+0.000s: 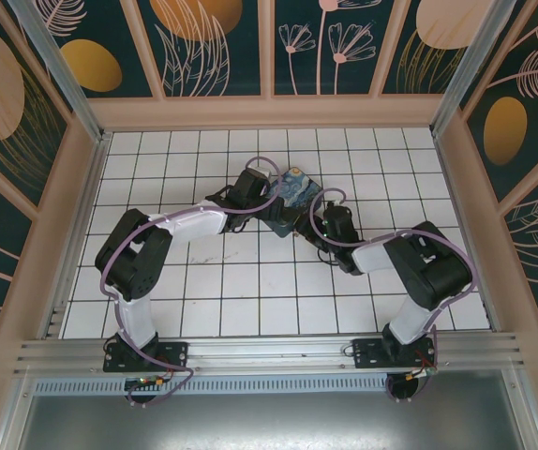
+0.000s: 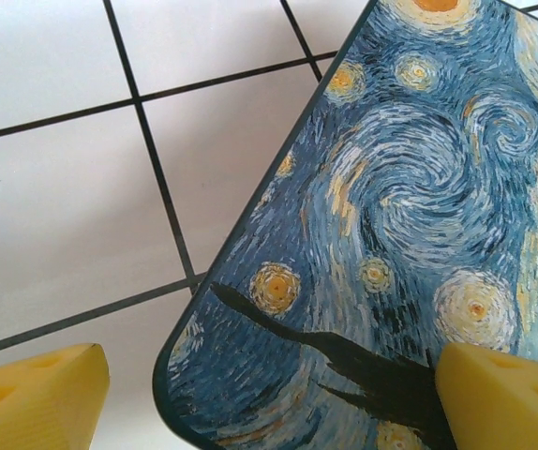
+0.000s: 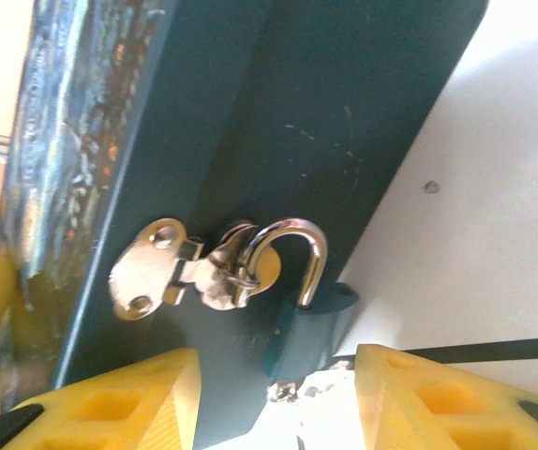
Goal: Unlock the padlock with the key
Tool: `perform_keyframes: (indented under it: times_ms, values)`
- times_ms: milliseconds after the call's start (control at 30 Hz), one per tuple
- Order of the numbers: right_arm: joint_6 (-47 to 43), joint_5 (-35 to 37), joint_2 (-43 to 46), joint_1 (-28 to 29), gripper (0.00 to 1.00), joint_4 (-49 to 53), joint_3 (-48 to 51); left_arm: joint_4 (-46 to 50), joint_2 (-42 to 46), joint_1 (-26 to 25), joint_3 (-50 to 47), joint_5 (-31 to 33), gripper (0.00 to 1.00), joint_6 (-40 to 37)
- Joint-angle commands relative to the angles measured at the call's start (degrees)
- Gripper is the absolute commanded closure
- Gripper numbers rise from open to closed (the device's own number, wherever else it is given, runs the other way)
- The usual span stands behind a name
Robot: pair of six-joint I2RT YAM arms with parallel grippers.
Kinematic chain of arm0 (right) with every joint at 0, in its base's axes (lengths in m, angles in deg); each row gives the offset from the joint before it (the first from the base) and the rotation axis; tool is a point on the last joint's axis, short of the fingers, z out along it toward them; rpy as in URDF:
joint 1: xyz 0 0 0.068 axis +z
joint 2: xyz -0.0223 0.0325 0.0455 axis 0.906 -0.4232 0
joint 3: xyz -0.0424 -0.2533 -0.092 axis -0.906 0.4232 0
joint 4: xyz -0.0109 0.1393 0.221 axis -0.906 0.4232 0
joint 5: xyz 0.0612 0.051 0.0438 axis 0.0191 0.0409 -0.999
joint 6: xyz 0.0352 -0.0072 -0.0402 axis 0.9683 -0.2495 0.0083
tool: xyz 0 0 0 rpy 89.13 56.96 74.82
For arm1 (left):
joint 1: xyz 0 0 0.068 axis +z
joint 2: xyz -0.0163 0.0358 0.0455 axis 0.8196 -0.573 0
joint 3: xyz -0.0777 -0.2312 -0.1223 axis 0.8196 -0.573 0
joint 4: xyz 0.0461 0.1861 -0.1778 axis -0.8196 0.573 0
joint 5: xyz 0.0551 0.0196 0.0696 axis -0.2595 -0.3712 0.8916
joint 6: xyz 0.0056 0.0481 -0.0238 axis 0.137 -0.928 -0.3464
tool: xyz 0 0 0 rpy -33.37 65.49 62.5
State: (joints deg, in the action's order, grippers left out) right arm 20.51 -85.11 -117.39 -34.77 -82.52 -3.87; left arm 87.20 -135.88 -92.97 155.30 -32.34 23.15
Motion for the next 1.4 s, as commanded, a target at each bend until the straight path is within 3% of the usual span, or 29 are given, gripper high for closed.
perform_keyframes:
  times_ms: [0,367,500,700,1067,1367]
  values:
    - [-3.1,4.7,-1.5,0.8,0.55,4.9,-2.1,11.5,-4.4,0.6,-2.4,1.3,0.10,-1.7]
    - [-2.9,5.7,-5.5,0.8,0.61,6.3,-6.0,11.4,-4.8,0.6,-2.2,1.1,0.11,-1.9]
    - [-2.2,6.3,-6.5,0.8,0.71,7.9,-7.1,11.4,-5.0,0.6,-2.1,1.0,0.11,-1.9]
    - [-1.8,6.3,-6.3,0.8,1.00,8.9,-6.8,11.6,-5.3,0.6,-1.9,1.2,0.11,-2.0]
    - [2.2,7.7,-4.8,-1.2,1.00,7.9,-8.3,11.8,-6.4,0.5,-2.3,0.8,0.17,-2.4]
    - [1.3,14.0,-5.2,-4.6,1.00,24.9,-19.5,12.4,-7.5,0.5,-1.7,0.4,0.20,-2.5]
